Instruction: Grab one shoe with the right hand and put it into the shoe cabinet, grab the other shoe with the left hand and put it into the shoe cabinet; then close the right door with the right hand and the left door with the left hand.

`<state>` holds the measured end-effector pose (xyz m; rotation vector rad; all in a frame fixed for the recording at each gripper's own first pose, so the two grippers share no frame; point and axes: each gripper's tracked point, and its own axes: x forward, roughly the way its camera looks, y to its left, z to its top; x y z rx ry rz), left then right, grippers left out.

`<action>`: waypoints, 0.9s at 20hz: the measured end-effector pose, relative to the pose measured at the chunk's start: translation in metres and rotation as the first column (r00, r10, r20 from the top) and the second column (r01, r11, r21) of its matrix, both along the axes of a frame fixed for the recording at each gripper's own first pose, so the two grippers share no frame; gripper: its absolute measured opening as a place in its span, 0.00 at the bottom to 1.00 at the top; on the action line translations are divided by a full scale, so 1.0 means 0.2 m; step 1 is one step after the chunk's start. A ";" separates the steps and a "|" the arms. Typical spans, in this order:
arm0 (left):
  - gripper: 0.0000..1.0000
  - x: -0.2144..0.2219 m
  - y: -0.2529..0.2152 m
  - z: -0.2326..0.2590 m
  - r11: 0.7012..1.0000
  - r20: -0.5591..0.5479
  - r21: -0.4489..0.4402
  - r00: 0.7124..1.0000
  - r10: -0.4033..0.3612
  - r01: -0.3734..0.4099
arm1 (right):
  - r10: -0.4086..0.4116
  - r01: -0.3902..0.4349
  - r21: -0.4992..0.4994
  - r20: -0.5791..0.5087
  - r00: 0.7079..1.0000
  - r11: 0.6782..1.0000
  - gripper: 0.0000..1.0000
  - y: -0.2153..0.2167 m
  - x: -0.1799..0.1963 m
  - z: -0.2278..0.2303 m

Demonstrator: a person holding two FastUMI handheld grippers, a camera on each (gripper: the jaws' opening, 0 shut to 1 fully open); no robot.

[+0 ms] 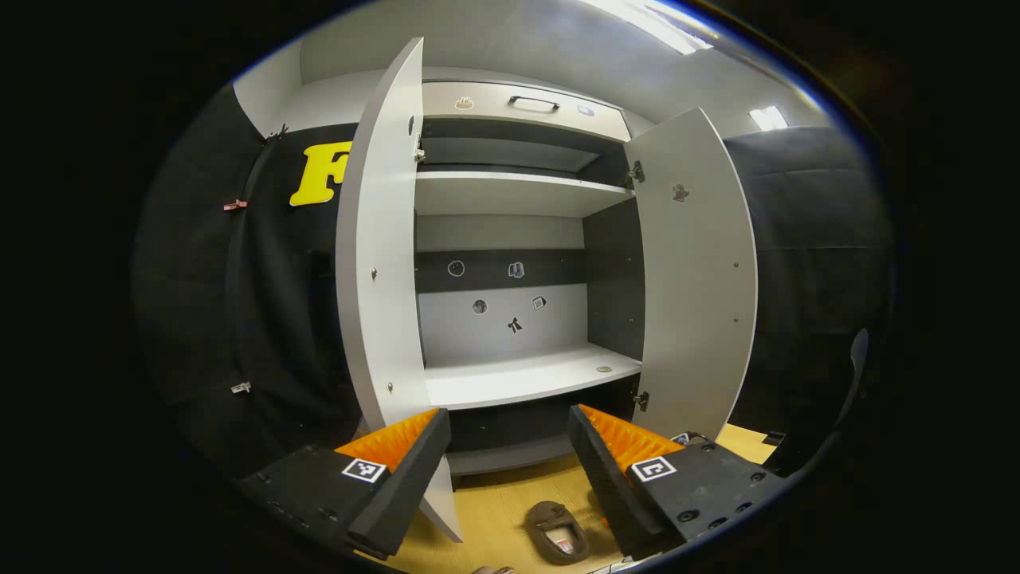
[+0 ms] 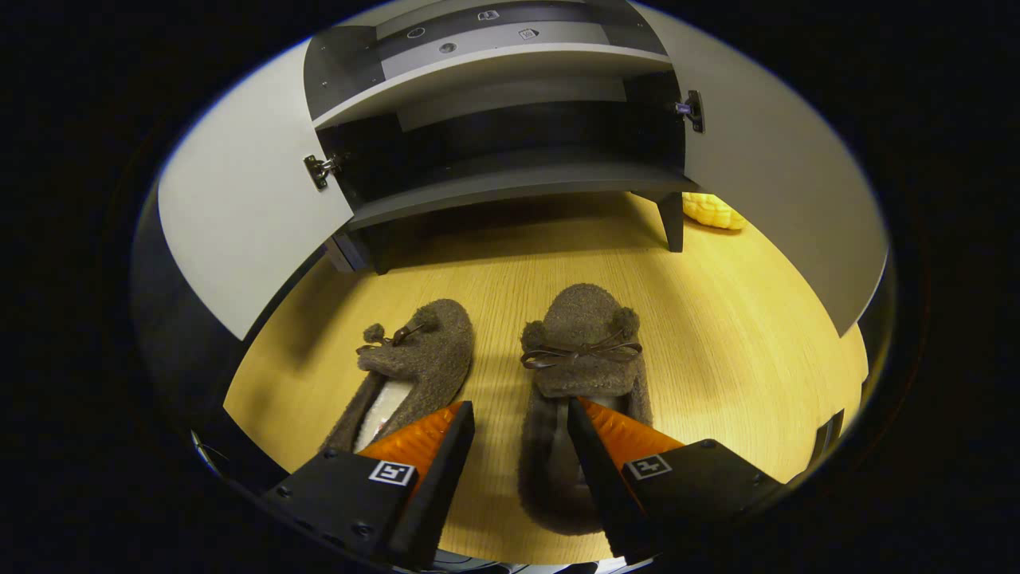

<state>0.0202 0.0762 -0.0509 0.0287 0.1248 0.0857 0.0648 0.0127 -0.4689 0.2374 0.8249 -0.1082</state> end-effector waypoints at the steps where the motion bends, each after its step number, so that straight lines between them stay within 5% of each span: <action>1: 0.95 0.00 0.00 -0.01 1.000 -0.005 -0.001 1.000 0.004 -0.004 | -0.003 0.003 -0.003 0.005 1.000 1.000 0.80 0.00 0.03 -0.01; 5: 0.95 0.00 0.03 -0.02 1.000 -0.013 -0.013 1.000 0.024 -0.024 | -0.013 0.013 -0.038 0.006 1.000 0.999 0.80 -0.04 0.10 -0.06; 12: 0.95 -0.04 0.09 -0.06 0.998 -0.034 -0.007 0.997 0.066 -0.066 | -0.040 0.036 -0.124 -0.033 0.999 0.992 0.53 -0.12 0.17 -0.16; 14: 0.95 -0.05 0.10 -0.07 0.997 -0.037 -0.013 0.997 0.070 -0.071 | -0.027 0.023 -0.124 -0.036 0.999 0.992 0.22 -0.11 0.19 -0.17; 17: 0.95 -0.06 0.12 -0.07 0.997 -0.038 -0.022 0.996 0.075 -0.076 | -0.032 0.027 -0.131 -0.036 0.999 0.991 0.28 -0.13 0.19 -0.17; 18: 0.95 -0.06 0.12 -0.08 0.997 -0.040 -0.023 0.996 0.078 -0.079 | -0.029 0.023 -0.129 -0.046 0.999 0.991 0.05 -0.11 0.21 -0.18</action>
